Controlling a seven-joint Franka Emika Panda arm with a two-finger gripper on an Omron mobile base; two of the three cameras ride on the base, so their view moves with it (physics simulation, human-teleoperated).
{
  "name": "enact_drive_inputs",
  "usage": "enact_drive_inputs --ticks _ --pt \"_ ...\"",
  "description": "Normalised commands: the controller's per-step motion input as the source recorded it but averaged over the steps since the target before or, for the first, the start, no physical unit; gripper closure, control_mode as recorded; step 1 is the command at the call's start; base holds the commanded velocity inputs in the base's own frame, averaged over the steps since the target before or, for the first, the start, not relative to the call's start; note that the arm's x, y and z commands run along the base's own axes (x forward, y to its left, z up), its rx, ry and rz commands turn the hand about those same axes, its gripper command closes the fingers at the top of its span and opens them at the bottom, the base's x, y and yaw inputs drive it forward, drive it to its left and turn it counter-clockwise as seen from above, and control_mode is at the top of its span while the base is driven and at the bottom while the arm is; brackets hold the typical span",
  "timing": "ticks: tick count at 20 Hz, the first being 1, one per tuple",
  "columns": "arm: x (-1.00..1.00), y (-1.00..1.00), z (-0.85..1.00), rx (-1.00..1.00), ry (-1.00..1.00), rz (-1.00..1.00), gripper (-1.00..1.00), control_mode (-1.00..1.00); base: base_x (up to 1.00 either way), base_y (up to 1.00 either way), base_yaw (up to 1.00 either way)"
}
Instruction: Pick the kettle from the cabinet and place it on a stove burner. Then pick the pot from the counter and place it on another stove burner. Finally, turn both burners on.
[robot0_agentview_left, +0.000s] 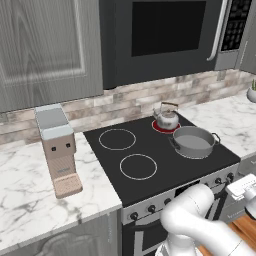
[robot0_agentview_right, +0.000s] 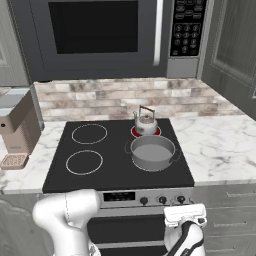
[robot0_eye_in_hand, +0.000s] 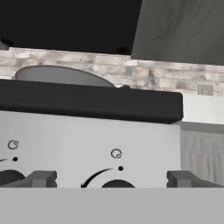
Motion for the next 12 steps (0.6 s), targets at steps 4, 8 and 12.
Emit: enact_drive_inputs --ticks 4,8,12 --pt "0.02 -0.01 -0.11 0.01 0.00 0.01 -1.00 -1.00 0.00 0.00 0.00" --pt "0.04 -0.02 -0.07 0.01 0.00 0.01 -1.00 -1.00 0.00 0.00 0.00" --pt "0.07 -0.04 -0.07 0.01 0.00 0.01 -1.00 -1.00 0.00 0.00 0.00"
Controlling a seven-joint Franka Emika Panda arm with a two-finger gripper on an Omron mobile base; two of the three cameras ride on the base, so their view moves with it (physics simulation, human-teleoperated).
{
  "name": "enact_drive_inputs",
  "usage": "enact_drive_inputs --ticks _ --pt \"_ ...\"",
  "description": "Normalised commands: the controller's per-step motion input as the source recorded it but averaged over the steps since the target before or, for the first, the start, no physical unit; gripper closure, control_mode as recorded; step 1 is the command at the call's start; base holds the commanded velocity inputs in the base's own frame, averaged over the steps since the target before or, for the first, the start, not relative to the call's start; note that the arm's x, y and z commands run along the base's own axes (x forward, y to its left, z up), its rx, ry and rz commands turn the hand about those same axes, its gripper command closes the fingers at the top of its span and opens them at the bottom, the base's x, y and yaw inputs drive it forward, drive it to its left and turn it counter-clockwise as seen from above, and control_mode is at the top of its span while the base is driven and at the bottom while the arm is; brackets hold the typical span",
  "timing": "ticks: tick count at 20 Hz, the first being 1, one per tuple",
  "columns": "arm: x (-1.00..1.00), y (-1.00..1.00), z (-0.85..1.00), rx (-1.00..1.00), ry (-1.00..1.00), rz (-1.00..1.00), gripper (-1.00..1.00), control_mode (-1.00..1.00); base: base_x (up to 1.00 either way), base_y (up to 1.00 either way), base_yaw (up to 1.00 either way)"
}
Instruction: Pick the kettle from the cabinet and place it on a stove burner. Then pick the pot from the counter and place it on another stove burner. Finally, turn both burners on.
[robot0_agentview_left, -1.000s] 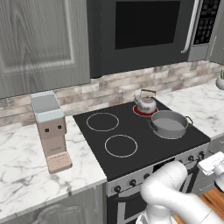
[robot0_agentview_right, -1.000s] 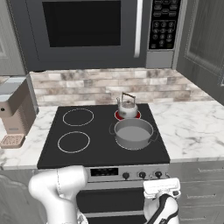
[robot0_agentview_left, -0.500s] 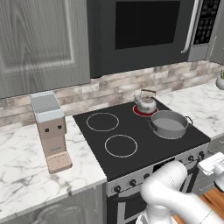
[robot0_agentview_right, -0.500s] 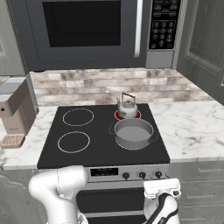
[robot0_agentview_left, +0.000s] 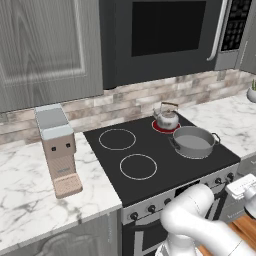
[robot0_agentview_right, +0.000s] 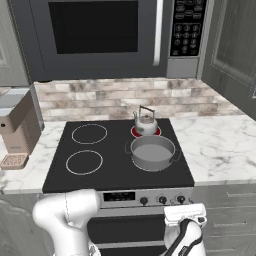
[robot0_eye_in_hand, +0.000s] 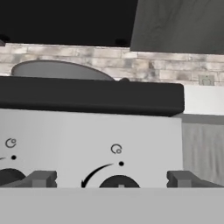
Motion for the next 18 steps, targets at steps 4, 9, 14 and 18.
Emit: enact_drive_inputs --ticks 4,9,14,18 --pt "0.07 0.00 -0.07 0.00 0.00 0.01 -1.00 -1.00 0.00 0.00 0.00" --pt "0.05 0.00 -0.14 0.00 0.00 0.01 -1.00 -1.00 0.00 0.00 0.00" --pt "0.03 -0.02 -0.22 0.01 0.00 0.01 -1.00 -1.00 0.00 0.00 0.00" --pt "0.06 -0.07 -0.14 0.02 0.00 0.00 -1.00 -1.00 0.00 0.00 0.00"
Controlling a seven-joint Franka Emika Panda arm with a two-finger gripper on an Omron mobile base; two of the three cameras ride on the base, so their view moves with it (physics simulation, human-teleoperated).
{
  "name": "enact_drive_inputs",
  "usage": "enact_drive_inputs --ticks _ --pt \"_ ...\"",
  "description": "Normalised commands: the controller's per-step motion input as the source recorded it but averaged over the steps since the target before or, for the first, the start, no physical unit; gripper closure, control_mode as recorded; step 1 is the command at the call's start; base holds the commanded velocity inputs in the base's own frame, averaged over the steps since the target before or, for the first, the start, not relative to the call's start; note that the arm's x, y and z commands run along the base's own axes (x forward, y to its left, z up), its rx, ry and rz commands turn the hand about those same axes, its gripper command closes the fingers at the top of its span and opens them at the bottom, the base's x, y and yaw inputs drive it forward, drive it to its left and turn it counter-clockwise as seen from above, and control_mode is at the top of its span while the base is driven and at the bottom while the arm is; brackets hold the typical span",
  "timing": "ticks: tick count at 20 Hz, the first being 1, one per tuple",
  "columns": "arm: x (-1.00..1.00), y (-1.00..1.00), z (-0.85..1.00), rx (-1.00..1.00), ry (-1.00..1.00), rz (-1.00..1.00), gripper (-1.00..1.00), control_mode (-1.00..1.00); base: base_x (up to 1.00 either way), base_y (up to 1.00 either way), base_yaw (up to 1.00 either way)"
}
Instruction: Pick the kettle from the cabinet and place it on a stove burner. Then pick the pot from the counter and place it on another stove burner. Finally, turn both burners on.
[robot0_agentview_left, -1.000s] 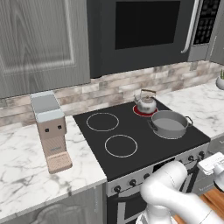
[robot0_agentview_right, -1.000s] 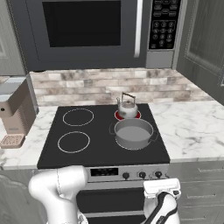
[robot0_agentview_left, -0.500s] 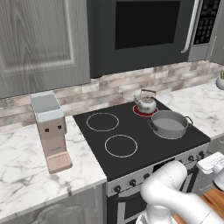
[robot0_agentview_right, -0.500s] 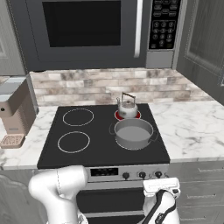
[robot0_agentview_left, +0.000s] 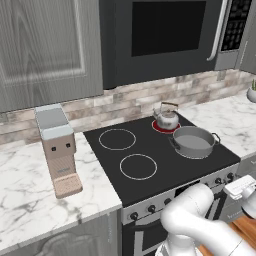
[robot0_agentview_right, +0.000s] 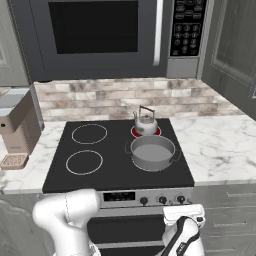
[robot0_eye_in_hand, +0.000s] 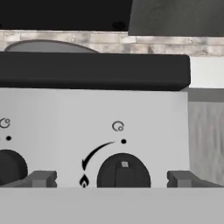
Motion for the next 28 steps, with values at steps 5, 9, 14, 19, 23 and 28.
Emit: enact_drive_inputs --ticks 5,9,14,19,23,28 --pt "0.09 -0.07 -0.04 0.01 0.00 0.01 -1.00 -1.00 0.00 0.00 0.00" --pt "0.05 0.00 -0.05 0.00 -0.01 0.02 -1.00 -1.00 0.00 0.00 0.00" --pt "0.07 0.01 -0.17 0.00 0.00 0.03 1.00 -1.00 0.00 0.00 0.00" --pt "0.15 0.02 -0.17 0.00 0.00 0.04 1.00 -1.00 0.00 0.00 0.00" --pt "0.11 0.00 -0.14 0.00 0.00 0.05 1.00 -1.00 0.00 0.00 0.00" --pt "0.07 0.01 -0.10 0.00 0.00 0.04 1.00 -1.00 0.00 0.00 0.00"
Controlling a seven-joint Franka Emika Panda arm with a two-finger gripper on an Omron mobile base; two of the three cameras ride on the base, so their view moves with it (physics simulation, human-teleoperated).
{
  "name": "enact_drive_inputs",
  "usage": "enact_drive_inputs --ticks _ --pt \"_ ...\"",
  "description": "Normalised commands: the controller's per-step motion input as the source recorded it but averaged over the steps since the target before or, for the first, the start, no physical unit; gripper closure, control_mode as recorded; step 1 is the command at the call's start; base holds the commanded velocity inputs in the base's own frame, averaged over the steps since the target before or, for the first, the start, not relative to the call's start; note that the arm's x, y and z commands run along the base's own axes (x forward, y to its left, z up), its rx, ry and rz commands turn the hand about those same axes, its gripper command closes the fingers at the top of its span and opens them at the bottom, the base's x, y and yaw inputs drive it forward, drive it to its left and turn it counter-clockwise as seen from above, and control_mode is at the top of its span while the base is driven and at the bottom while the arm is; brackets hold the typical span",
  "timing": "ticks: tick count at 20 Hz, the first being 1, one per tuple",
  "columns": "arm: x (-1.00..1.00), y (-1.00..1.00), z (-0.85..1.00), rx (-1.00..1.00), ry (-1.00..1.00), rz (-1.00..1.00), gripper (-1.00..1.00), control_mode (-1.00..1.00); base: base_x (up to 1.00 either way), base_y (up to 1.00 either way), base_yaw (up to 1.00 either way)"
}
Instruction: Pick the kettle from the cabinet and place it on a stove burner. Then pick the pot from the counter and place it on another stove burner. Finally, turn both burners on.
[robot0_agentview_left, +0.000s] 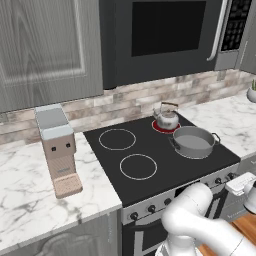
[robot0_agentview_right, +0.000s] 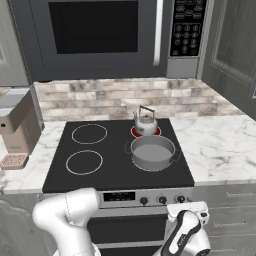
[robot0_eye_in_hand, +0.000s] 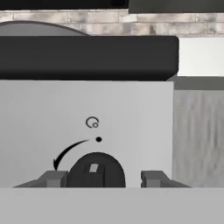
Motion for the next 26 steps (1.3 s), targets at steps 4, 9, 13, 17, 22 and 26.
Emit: enact_drive_inputs --ticks 4,9,13,17,22,26 --pt "0.00 0.01 0.00 -0.14 -0.03 0.01 1.00 -1.00 0.00 0.00 0.00" --pt "0.00 0.00 0.00 -0.20 0.00 0.00 1.00 -1.00 0.00 0.00 0.00" --pt "0.00 0.00 0.00 -0.20 0.00 0.00 1.00 -1.00 0.00 0.00 0.00" --pt "0.00 0.00 0.00 -0.19 0.00 0.00 1.00 -1.00 0.00 0.00 0.00" --pt "0.00 0.00 0.00 -0.19 0.00 0.00 1.00 -1.00 0.00 0.00 0.00" --pt "0.00 0.00 0.00 -0.20 0.00 0.00 1.00 -1.00 0.00 0.00 0.00"
